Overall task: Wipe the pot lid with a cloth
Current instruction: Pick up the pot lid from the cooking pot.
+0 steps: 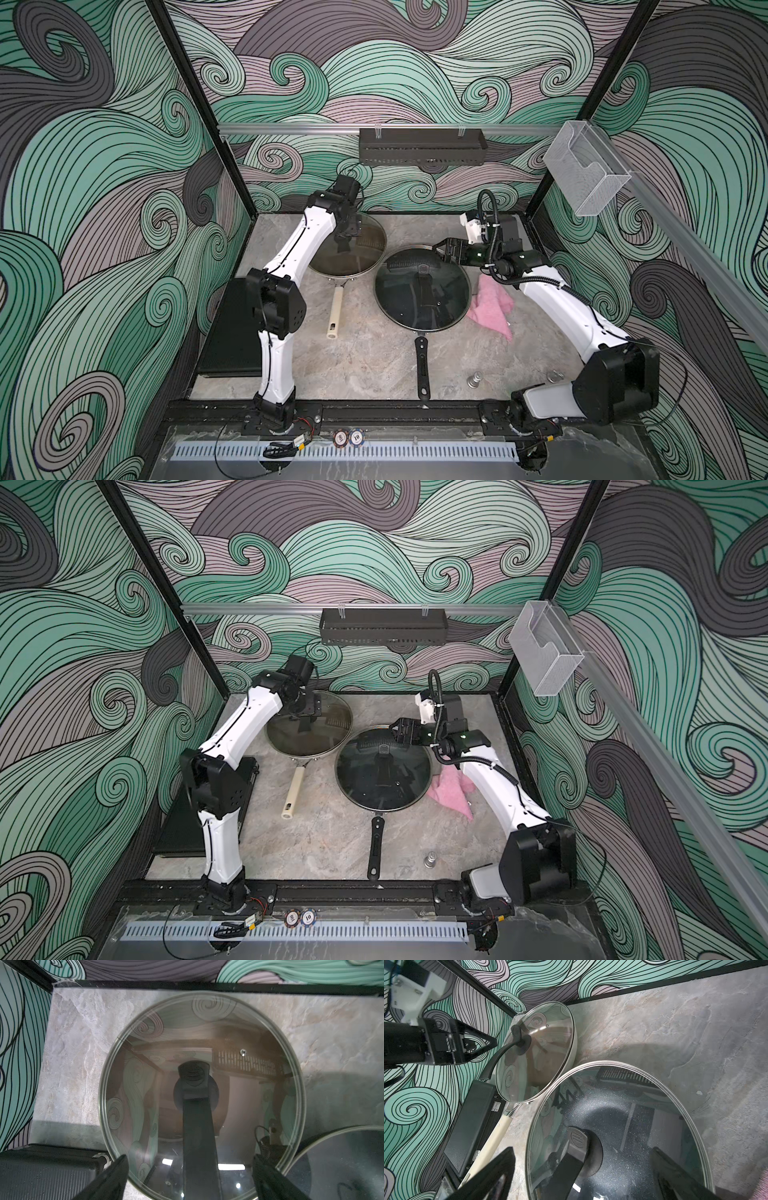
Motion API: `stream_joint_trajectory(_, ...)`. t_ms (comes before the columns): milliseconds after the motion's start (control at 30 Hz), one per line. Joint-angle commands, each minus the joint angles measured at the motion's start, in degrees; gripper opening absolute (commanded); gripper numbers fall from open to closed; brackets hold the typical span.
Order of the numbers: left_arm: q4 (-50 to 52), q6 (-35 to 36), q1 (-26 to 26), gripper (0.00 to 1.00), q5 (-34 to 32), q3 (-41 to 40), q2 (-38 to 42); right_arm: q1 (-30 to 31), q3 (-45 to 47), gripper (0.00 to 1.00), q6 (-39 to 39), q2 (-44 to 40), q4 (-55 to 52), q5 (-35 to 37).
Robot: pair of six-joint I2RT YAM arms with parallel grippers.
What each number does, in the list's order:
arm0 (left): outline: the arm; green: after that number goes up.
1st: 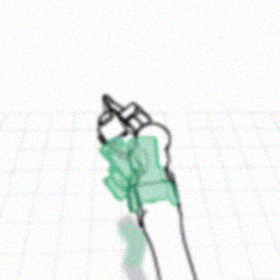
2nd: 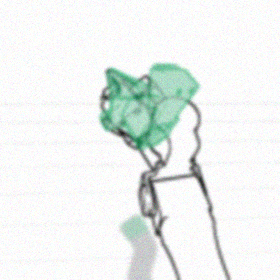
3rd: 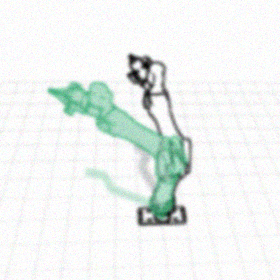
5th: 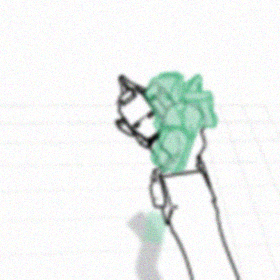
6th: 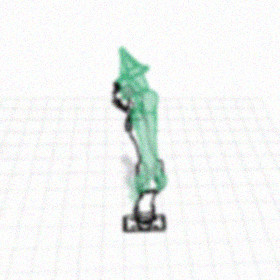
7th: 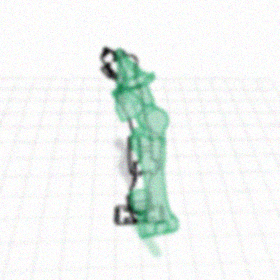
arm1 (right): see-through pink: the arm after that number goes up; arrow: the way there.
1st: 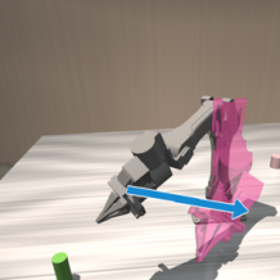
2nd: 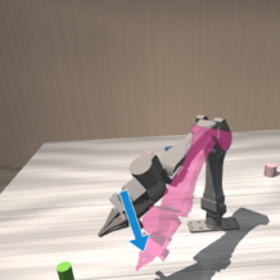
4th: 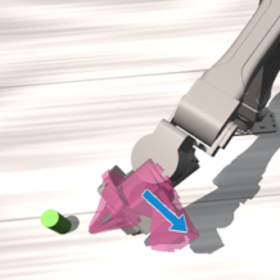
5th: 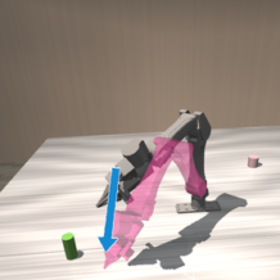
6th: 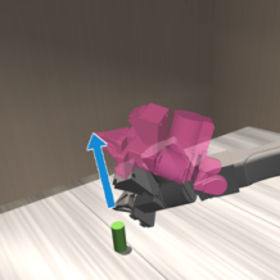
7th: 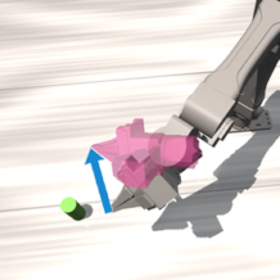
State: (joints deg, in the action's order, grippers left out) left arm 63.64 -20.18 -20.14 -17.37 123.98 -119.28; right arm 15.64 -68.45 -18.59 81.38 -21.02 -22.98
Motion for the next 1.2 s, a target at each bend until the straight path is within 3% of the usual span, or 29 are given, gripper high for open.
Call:
stream_joint_trajectory(0, 10.9, -0.8, -0.4, 0.91, -1.9, 8.1, -5.3, 0.9, -1.7, 0.99, 0.9, 0.4, -2.6, 0.3)
stream_joint_trajectory(133, 12.1, -1.3, -0.5, 0.84, 1.6, 12.3, -9.6, 1.2, -0.7, 0.99, 1.8, 0.4, -3.3, 1.9)
stream_joint_trajectory(267, 14.4, -5.9, -0.2, 0.76, -3.3, 12.2, -11.1, 1.2, -0.5, 0.99, 2.1, 0.4, -3.9, 1.3)
stream_joint_trajectory(400, 13.8, -7.2, 1.3, 0.69, 2.9, 11.6, -11.9, 1.8, -0.3, 1.0, 2.2, 0.9, -2.2, -1.4)
stream_joint_trajectory(567, 12.1, -6.1, 1.3, 0.58, 4.6, 11.8, -13.8, 2.2, -1.0, 0.99, 2.5, 1.7, -2.5, -0.9)
stream_joint_trajectory(833, 13.1, -8.9, 2.7, 0.52, 3.8, 13.0, -15.4, 3.0, -0.5, 1.0, 4.0, 0.9, -4.3, 4.6)
stream_joint_trajectory(1167, 12.4, -7.6, 3.1, 0.29, 4.0, 13.7, -15.9, 4.4, 0.6, 1.0, 4.9, 1.4, -5.1, 7.9)
